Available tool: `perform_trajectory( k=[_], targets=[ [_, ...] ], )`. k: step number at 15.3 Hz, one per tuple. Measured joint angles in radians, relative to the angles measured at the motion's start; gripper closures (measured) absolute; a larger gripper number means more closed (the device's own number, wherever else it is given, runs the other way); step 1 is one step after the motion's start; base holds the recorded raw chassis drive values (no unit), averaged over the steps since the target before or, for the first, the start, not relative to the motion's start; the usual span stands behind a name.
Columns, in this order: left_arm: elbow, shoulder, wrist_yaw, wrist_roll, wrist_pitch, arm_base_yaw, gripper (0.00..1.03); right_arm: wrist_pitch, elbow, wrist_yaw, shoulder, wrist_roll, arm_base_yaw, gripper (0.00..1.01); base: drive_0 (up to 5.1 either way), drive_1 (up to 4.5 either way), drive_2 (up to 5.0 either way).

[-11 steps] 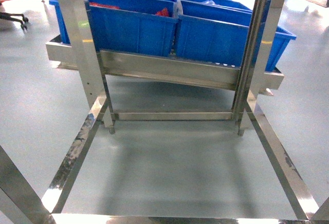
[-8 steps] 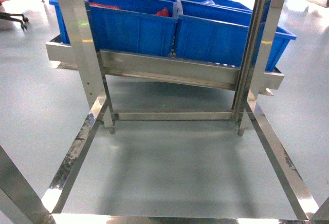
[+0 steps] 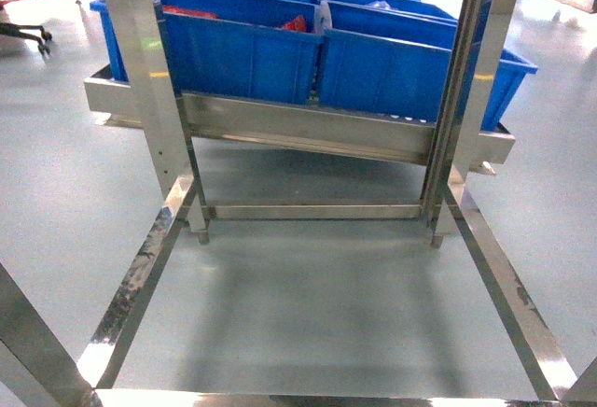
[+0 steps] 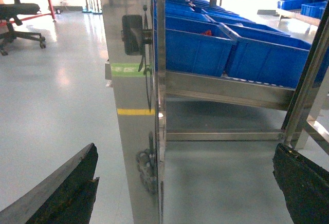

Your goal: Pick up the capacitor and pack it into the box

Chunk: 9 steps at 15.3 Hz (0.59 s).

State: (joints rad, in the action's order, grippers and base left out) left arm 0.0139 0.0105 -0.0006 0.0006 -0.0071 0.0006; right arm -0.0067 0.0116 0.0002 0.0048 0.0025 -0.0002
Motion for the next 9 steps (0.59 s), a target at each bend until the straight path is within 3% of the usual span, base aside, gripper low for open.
perform_trajectory(
  k=[9],
  targets=[
    [0.0,0.0,0.001,0.0,0.003,0.0,0.05,0.001,0.0,0.001,0.0,0.0,0.0,0.03,0.0,0.0,0.0]
  ],
)
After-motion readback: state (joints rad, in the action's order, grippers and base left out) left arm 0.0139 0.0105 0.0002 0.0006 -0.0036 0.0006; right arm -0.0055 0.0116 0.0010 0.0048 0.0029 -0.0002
